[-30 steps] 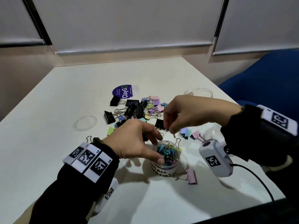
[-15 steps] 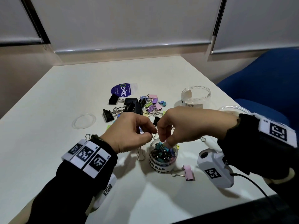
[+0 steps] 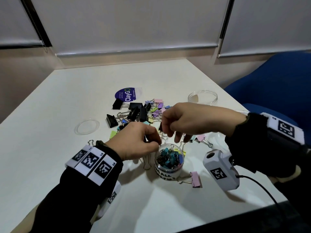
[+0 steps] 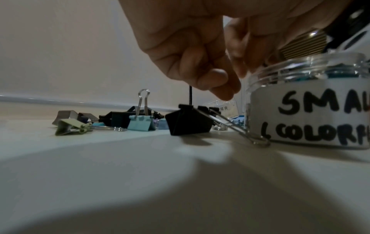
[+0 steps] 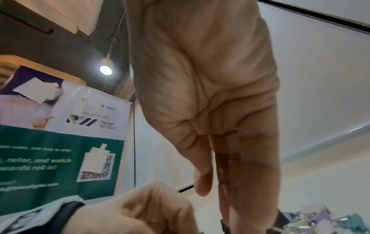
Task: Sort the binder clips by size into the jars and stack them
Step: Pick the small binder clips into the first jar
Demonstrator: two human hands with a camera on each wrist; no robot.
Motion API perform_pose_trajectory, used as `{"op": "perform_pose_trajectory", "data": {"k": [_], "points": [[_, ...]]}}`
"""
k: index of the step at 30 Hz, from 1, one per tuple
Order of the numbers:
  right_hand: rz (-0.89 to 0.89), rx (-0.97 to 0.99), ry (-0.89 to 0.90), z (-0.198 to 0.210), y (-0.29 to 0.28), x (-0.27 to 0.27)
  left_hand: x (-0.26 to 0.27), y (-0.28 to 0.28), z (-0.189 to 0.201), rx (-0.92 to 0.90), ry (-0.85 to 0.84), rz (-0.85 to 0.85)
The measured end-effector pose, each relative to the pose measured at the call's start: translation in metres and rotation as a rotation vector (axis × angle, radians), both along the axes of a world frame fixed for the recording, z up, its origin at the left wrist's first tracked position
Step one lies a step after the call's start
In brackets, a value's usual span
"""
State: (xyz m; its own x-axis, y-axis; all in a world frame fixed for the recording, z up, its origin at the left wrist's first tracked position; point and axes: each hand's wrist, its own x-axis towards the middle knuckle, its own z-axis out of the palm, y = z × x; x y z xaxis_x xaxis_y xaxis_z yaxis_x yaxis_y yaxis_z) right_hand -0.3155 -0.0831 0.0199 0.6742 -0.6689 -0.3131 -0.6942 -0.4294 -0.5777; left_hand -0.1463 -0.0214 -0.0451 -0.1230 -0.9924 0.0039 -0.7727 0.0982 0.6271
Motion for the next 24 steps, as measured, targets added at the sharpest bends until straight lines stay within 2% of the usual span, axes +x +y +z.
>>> {"op": "perform_pose_trajectory", "data": {"k": [5,11,15,24], "points": [[-0.183,-0.130,-0.023,0.001,-0.041,0.013,-0.004,0.004,0.003,0.103,0.126,-0.036],[-0.305,-0.250,0.104,-0.015,-0.093,0.028,-0.006,0.005,0.002,0.179,-0.043,-0.134],[-0.264,-0.307,0.207,-0.030,-0.104,0.036,-0.006,0.005,0.002,0.182,-0.047,-0.155],[-0.087,-0.416,0.314,-0.057,-0.123,0.048,-0.001,0.003,0.000,0.169,-0.024,-0.112]]}}
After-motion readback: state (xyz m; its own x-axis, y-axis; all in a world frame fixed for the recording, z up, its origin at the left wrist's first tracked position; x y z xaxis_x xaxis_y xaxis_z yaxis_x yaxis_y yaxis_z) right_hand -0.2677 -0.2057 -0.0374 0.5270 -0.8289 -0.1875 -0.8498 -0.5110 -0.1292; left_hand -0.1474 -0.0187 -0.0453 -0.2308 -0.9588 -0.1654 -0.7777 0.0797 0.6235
